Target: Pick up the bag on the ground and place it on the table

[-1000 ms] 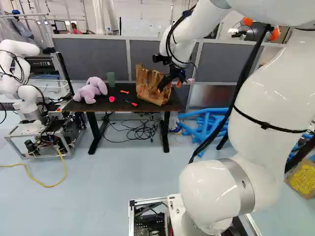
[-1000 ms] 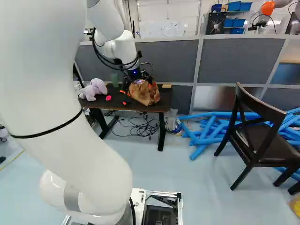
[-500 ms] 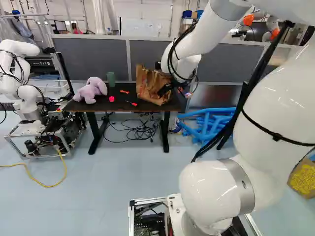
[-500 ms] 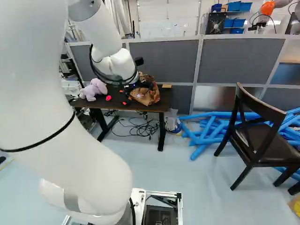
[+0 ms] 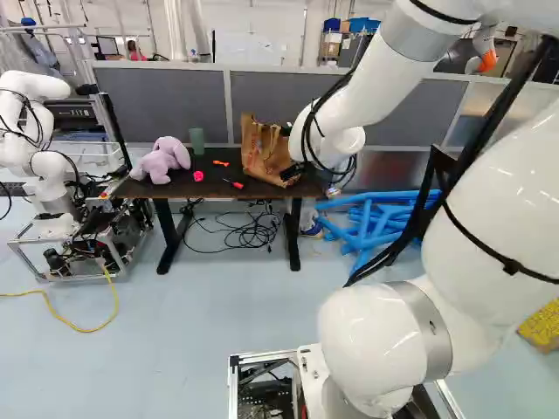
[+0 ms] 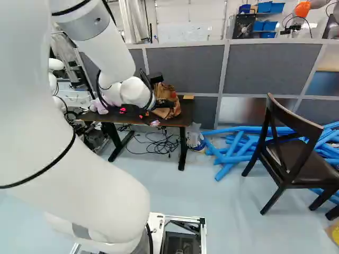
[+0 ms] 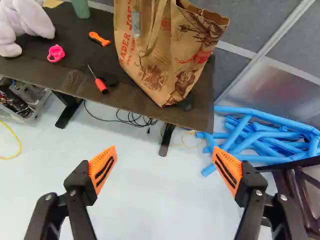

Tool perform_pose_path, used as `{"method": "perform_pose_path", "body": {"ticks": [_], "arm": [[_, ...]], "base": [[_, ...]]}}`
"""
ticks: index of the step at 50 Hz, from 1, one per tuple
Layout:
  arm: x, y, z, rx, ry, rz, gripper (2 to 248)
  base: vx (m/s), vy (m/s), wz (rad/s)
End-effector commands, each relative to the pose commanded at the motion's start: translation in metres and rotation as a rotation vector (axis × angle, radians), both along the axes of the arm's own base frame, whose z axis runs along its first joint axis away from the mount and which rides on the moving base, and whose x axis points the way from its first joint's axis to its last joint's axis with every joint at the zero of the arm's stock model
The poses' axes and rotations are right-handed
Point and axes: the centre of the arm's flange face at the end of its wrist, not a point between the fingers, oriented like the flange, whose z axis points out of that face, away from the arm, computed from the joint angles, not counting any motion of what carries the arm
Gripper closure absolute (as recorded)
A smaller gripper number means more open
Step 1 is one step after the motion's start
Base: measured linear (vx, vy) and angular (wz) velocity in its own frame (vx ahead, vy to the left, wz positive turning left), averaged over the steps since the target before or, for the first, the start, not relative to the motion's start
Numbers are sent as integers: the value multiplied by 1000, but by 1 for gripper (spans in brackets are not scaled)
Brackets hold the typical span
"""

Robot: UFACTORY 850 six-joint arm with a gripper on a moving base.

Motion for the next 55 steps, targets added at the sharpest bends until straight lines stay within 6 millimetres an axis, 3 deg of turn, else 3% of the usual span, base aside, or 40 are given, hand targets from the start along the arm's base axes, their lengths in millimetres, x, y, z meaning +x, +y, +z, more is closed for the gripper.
{"method": "perform_pose_path", "body": {"ticks": [23,55], "arm": [[-45,0,-30,63,-137,-45,3],[-93,0,-57,134,-269,-78,3]], "base": [[0,0,0],[0,0,0]]}}
